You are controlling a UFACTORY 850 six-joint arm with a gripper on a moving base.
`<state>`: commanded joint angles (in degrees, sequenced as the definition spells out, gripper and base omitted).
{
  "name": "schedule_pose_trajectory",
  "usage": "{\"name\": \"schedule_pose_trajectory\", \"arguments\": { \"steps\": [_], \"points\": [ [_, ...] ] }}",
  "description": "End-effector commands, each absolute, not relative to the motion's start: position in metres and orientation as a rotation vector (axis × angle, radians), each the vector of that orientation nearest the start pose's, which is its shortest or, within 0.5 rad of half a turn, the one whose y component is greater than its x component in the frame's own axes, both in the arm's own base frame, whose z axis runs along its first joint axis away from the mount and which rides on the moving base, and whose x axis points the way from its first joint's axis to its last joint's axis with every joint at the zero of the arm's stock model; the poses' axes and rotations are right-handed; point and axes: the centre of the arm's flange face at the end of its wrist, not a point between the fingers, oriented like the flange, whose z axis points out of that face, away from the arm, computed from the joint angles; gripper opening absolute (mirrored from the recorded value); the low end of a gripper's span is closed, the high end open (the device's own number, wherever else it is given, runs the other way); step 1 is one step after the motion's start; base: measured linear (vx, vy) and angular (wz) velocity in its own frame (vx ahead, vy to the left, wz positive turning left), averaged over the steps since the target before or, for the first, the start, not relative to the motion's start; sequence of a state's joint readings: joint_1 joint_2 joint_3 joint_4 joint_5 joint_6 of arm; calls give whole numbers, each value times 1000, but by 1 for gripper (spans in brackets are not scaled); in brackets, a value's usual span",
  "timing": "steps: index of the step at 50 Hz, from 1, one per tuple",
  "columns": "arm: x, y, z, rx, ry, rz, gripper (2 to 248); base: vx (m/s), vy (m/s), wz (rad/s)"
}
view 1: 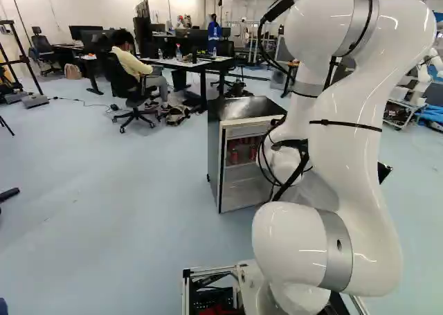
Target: Grab a drink from the fridge
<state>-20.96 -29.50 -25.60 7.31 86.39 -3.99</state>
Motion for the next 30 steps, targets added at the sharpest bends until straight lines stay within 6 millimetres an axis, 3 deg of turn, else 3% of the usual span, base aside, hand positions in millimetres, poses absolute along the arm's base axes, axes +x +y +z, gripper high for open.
{"name": "schedule_pose_trajectory", "arguments": {
  "steps": [30],
  "points": [
    [377,-128,227,-2529,170,-2086,247,0,0,0]
  ]
}}
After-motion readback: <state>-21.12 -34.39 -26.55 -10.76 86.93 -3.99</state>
